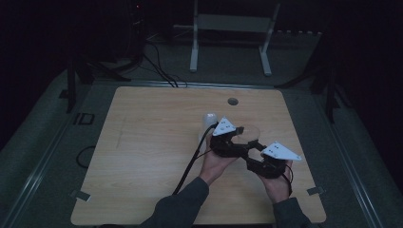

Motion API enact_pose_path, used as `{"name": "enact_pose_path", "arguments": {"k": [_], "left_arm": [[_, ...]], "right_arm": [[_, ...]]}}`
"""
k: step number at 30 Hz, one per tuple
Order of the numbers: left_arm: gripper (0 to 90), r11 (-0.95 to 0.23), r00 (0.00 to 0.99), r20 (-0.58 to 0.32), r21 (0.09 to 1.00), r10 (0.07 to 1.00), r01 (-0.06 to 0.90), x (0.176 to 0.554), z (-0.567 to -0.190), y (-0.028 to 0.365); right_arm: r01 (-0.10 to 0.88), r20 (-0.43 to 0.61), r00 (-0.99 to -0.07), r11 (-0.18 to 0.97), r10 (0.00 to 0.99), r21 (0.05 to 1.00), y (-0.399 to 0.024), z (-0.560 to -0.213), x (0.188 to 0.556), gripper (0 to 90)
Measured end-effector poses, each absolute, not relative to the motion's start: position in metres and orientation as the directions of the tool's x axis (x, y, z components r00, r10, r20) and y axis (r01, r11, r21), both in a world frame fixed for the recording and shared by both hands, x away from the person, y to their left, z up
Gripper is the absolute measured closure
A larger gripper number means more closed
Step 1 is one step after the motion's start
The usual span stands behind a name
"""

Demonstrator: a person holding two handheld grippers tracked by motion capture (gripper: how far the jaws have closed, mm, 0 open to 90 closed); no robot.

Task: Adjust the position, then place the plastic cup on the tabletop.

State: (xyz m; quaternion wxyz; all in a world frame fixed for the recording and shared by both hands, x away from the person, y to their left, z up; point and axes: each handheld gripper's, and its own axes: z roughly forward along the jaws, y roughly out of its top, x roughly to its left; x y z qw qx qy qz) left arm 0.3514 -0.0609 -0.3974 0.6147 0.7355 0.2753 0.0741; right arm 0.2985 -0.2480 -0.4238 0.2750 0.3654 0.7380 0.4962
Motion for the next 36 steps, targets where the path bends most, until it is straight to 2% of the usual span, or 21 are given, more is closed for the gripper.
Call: {"name": "enact_pose_path", "arguments": {"k": [13, 23, 36], "left_arm": [[28.4, -0.118, 0.828, -0.177, 0.953, 0.532, 0.279, 0.349, -0.396, -0.062], [28.6, -0.147, 0.814, -0.130, 0.956, 0.566, 0.255, 0.345, -0.397, -0.064], [28.6, -0.143, 0.807, -0.117, 0.960, 0.579, 0.242, 0.343, -0.396, -0.061]], "right_arm": [[0.265, -0.035, -0.567, 0.222, 0.823, 0.938, -0.256, -0.426, 0.295, 31.0], [0.261, -0.034, -0.561, 0.216, 0.827, 0.941, -0.258, -0.426, 0.293, 30.4], [0.260, -0.029, -0.554, 0.206, 0.832, 0.943, -0.262, -0.425, 0.292, 30.0]]}}
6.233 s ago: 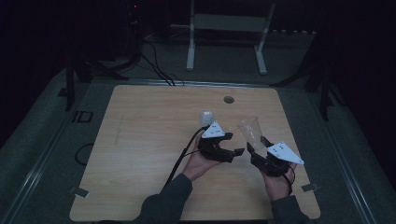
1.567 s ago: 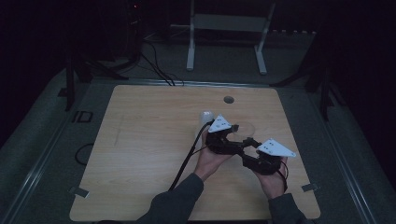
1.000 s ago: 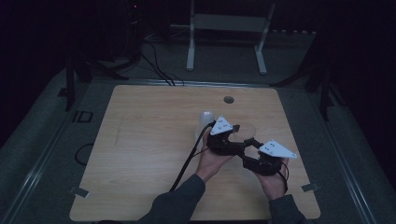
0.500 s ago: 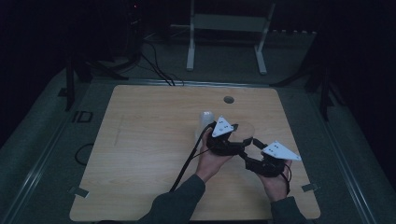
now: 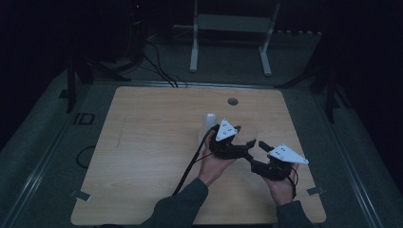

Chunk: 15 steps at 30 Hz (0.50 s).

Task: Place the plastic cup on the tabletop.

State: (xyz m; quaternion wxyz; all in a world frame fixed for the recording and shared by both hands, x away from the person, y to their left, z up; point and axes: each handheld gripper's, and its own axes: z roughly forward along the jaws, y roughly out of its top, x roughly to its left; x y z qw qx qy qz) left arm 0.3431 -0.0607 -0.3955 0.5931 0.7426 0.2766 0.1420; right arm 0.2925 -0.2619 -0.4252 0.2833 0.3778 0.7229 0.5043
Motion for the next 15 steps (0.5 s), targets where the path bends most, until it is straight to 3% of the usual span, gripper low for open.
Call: {"name": "enact_pose_path", "arguments": {"k": [15], "left_arm": [[28.8, -0.148, 0.806, -0.104, 0.961, 0.583, 0.232, 0.3398, -0.3945, -0.0577]], "right_arm": [[0.261, -0.027, -0.549, 0.203, 0.835, 0.944, -0.2650, -0.4252, 0.2918, 29.7]]}}
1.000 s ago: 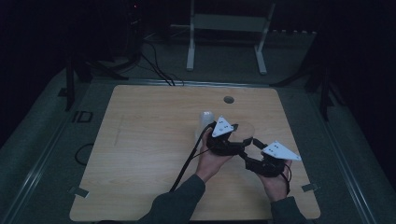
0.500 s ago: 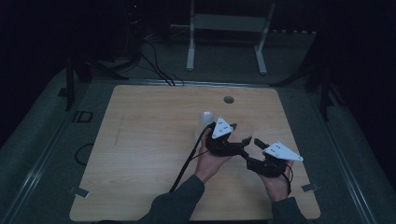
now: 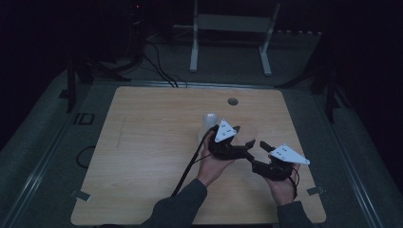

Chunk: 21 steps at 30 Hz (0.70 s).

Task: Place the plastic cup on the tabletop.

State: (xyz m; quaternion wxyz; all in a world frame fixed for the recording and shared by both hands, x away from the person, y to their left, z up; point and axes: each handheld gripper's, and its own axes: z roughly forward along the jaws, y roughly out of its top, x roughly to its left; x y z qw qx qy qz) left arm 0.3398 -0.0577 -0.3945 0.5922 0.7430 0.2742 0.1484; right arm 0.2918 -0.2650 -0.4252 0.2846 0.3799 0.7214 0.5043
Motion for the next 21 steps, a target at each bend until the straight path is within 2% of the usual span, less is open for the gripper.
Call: {"name": "enact_pose_path", "arguments": {"k": [21], "left_arm": [[29.3, -0.154, 0.807, -0.097, 0.962, 0.583, 0.226, 0.3350, -0.3991, -0.0511]], "right_arm": [[0.266, -0.025, -0.534, 0.195, 0.845, 0.944, -0.2715, -0.4258, 0.2922, 29.9]]}}
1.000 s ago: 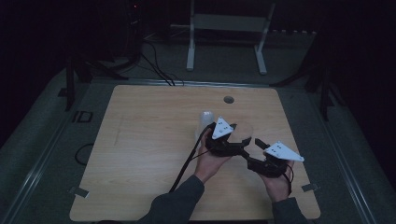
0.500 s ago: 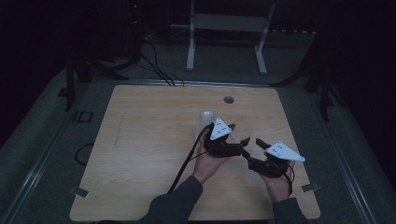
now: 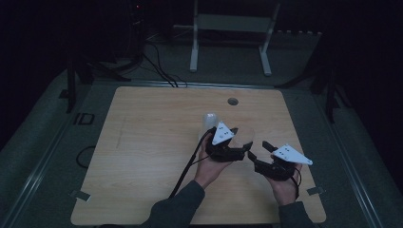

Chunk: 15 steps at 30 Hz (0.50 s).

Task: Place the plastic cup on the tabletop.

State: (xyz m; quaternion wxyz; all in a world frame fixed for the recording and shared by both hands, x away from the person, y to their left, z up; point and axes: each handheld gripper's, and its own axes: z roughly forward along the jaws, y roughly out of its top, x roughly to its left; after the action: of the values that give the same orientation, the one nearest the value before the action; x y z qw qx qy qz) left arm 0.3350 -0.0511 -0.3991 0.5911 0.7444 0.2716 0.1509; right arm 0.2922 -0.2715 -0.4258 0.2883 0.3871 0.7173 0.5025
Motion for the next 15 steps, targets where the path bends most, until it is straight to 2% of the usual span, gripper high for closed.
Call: {"name": "enact_pose_path", "arguments": {"k": [15], "left_arm": [[29.4, -0.161, 0.805, -0.087, 0.962, 0.588, 0.221, 0.3313, -0.4033, -0.0452]], "right_arm": [[0.271, -0.019, -0.524, 0.188, 0.852, 0.944, -0.2744, -0.4262, 0.2920, 29.9]]}}
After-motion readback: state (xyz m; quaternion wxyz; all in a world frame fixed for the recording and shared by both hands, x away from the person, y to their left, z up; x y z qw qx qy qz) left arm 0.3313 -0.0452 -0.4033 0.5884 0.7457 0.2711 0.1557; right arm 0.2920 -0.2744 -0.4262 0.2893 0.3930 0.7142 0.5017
